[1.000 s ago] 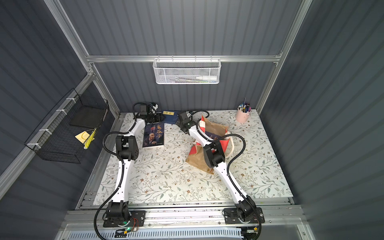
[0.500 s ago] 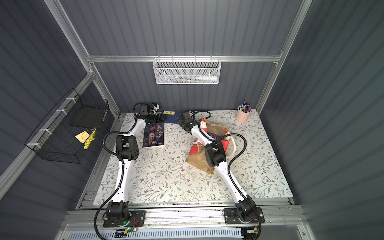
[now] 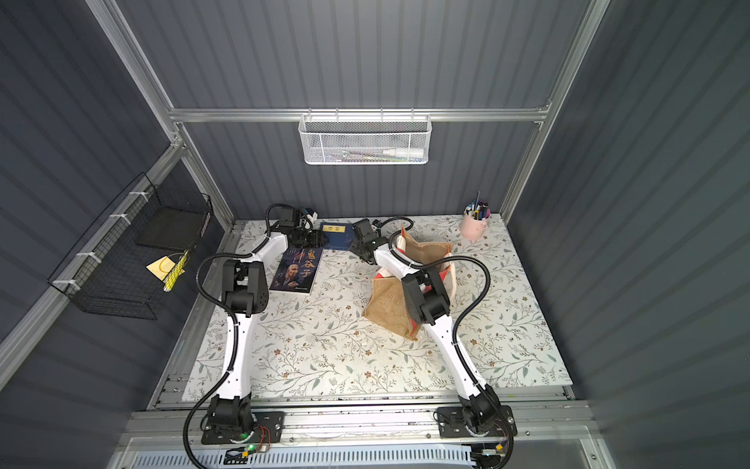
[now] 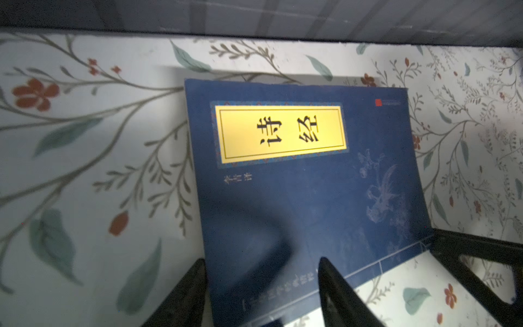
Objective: Put the books into the canvas bag
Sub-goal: Move the book to the center of the board, then pick up the book from the center of the board.
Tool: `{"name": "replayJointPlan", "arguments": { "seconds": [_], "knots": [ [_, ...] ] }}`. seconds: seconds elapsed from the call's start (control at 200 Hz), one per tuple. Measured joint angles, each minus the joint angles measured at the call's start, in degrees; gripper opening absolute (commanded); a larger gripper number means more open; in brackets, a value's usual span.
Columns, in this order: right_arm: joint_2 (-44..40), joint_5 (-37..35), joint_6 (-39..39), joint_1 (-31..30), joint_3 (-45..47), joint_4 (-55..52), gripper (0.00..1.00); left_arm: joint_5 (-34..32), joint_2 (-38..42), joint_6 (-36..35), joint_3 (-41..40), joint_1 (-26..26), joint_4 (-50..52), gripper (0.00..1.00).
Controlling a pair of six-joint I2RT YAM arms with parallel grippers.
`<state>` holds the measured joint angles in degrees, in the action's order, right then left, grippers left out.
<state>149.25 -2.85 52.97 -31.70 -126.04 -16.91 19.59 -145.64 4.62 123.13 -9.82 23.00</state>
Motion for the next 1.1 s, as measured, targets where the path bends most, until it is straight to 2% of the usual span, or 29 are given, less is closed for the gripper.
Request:
{"name": "replayJointPlan", "arguments": {
  "seconds": [0.16,0.315,0.445,0.555,0.705,0.896,1.096],
  "knots": [
    [-6.84,-0.61,-0.68,-1.53,11.02,1.01,0.42,-1.40,5.62,0.07,-8.90,-1.36,-0.66,0.60],
    [-12.31,-1.84,-1.01,-5.77,19.26,0.83,0.43,-2.78,12.04,0.42,-18.93,-1.42,-2.21,0.61],
    [-18.23,-1.86,-0.44,-12.24,27.98,0.39,0.45,-3.19,16.52,0.50,-25.03,-1.40,-3.41,0.61],
    [-22.69,0.74,0.11,-19.52,34.64,1.77,0.51,-0.92,19.80,0.63,-28.87,-1.97,-3.61,0.62],
    [-27.08,3.39,-0.55,-26.71,37.16,2.40,0.55,2.54,22.56,1.60,-31.21,-5.03,-0.68,0.62],
    [-35.89,2.05,-2.84,-25.35,37.55,-2.34,0.61,2.64,27.56,2.47,-35.19,-6.75,2.14,0.66],
    [-41.99,-0.39,-4.87,-22.51,39.56,-8.48,0.62,-3.15,39.23,5.62,-43.85,-5.97,3.39,0.70]
  ]
}}
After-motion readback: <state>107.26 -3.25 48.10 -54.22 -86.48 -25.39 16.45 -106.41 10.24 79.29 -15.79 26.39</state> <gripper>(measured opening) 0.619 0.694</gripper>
